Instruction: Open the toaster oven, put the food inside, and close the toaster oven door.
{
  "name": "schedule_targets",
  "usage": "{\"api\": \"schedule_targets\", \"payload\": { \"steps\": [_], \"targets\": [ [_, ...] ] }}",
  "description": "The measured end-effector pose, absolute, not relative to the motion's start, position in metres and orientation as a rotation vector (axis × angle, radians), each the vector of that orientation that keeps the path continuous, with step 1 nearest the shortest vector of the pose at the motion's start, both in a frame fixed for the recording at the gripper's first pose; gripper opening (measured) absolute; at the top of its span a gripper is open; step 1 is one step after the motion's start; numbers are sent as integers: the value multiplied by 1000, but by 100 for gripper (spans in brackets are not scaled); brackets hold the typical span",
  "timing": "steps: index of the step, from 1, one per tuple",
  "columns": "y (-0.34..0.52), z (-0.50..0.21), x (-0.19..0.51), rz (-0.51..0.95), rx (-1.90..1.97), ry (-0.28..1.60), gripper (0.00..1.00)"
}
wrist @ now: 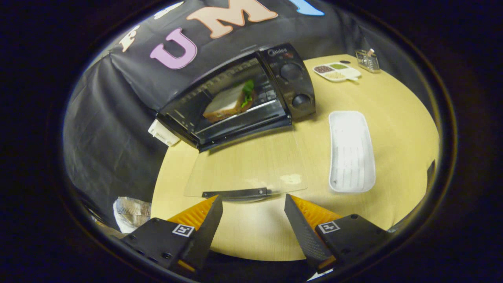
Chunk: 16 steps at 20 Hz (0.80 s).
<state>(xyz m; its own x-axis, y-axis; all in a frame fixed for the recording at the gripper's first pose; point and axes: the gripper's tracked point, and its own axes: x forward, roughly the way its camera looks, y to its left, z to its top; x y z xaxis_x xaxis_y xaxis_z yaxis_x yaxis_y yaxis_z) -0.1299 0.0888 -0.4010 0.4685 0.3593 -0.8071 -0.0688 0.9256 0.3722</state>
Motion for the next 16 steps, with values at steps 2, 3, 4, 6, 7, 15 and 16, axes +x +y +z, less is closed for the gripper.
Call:
{"api": "schedule_targets", "payload": {
  "steps": [2,3,4,6,7,15,16],
  "targets": [
    [93,-413,-129,293,314,1068,98],
    [94,-418,-128,305,313,1075,98],
    [92,-425,-127,311,305,1086,98],
    [92,-431,-120,316,299,1091,98],
    [94,-426,-115,320,317,1085,98],
    [105,-362,-77,289,427,941,98],
    [103,-352,-66,274,433,906,98]
  ]
}}
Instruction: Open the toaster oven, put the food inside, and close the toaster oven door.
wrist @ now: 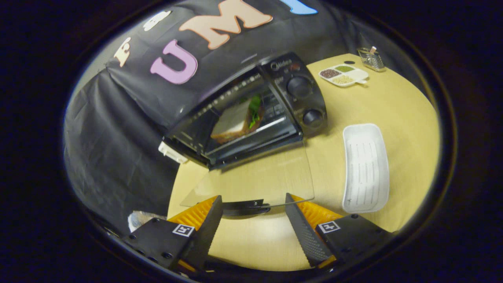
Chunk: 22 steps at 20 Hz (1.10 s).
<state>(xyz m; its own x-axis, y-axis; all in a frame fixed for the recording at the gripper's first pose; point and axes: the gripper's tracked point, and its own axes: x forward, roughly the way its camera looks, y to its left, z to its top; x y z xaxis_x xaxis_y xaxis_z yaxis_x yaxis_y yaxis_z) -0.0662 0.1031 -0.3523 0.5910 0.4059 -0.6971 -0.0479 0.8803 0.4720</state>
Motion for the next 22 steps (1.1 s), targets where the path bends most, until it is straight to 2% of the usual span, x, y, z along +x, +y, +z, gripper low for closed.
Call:
{"api": "schedule_targets", "payload": {
  "steps": [5,11,22],
  "targets": [
    [112,-317,-22,276,421,791,98],
    [120,-304,19,244,473,741,98],
    [124,-298,46,197,515,702,98]
  ]
}}
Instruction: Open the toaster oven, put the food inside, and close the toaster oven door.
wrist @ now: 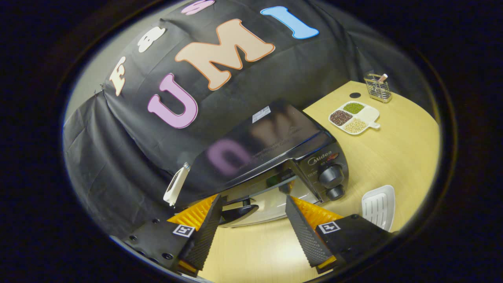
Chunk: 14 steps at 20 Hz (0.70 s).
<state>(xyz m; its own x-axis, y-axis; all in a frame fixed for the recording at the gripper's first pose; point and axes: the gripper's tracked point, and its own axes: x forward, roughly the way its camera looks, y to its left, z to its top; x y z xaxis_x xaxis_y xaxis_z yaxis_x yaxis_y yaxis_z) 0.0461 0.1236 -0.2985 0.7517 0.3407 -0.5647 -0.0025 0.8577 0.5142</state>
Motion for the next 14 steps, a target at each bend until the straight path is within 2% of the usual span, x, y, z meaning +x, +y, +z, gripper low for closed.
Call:
{"api": "schedule_targets", "payload": {
  "steps": [14],
  "targets": [
    [125,-293,63,152,548,677,98]
  ]
}}
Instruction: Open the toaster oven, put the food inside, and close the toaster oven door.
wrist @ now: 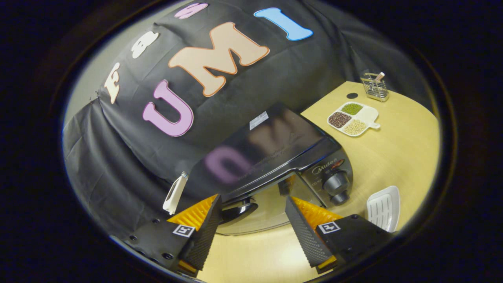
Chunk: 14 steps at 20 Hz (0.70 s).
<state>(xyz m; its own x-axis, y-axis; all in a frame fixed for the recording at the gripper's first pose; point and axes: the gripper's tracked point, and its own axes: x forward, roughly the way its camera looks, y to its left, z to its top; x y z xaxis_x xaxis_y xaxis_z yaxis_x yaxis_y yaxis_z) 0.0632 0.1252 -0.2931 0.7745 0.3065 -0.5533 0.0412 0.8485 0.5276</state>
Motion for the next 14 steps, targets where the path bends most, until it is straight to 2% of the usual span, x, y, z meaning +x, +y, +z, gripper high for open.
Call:
{"api": "schedule_targets", "payload": {
  "steps": [4,14],
  "targets": [
    [125,-256,59,182,480,605,98],
    [127,-82,37,240,103,214,98]
  ]
}}
